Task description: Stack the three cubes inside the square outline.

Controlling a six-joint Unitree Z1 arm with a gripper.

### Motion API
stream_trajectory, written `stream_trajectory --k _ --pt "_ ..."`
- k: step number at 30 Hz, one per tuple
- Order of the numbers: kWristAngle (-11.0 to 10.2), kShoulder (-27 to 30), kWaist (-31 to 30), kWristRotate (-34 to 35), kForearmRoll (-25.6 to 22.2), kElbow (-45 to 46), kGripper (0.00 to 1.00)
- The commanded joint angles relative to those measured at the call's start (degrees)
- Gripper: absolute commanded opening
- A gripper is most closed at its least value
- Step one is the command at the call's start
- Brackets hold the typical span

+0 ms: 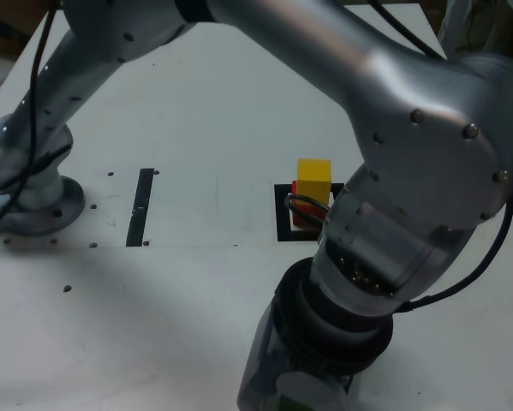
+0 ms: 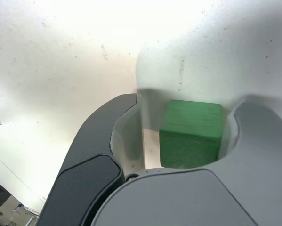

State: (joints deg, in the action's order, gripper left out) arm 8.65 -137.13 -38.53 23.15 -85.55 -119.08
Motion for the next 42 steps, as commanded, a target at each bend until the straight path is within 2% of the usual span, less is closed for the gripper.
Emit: stream_trajectory --k 1,13,17,21,26,32,42 --pt "0.0 -0.1 0.0 -0.1 -0.2 -0.2 0.25" --pt "-0.2 0.2 0.0 -0.6 -1.3 -0.2 0.25" --pt "-1.0 1.9 0.6 -1.9 -2.8 0.9 0.25" --pt "-2.7 4.9 2.3 -4.0 -4.4 2.3 0.25" --pt "-5.2 10.0 6.5 -7.1 -6.2 4.8 0.25" --pt "-7.0 16.1 13.9 -12.4 -6.9 8.3 0.25" --pt "-9.3 20.7 26.4 -21.9 -6.9 12.2 0.25"
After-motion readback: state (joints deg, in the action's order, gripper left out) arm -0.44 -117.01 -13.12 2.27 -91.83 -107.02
